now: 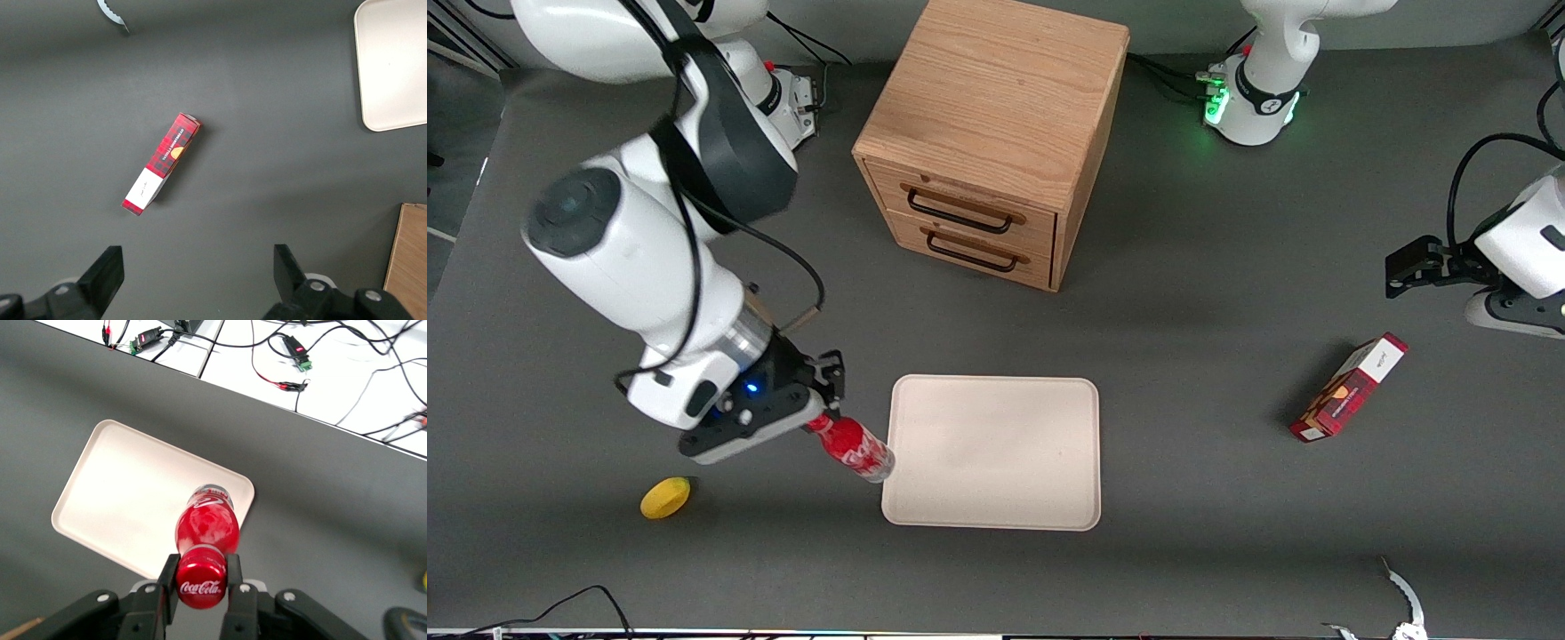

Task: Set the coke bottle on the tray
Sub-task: 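Carry the bottle over to the cream tray's rim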

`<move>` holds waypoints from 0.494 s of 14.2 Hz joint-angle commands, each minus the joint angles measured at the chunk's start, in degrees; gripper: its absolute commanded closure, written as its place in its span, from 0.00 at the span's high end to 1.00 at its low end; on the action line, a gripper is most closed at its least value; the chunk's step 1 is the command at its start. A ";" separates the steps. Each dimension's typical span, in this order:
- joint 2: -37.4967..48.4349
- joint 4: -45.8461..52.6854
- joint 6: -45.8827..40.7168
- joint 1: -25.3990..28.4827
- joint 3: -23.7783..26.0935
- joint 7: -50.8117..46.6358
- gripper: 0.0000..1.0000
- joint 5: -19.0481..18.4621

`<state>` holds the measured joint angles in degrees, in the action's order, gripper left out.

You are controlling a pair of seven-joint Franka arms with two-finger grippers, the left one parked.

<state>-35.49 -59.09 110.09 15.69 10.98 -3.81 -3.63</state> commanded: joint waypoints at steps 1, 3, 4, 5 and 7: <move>-4.84 3.72 3.36 1.18 -0.78 -0.94 0.00 -0.94; -7.04 3.63 4.87 1.18 -0.78 -1.03 0.00 -0.94; -8.01 3.63 5.48 1.18 -0.78 -1.03 0.00 -0.94; -9.23 3.63 5.83 1.18 -0.78 -1.03 0.00 -1.03; -10.73 3.63 6.27 1.18 -0.78 -1.03 0.00 -1.03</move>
<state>-43.81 -58.79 116.04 15.96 10.74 -3.81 -3.66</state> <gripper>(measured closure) 0.687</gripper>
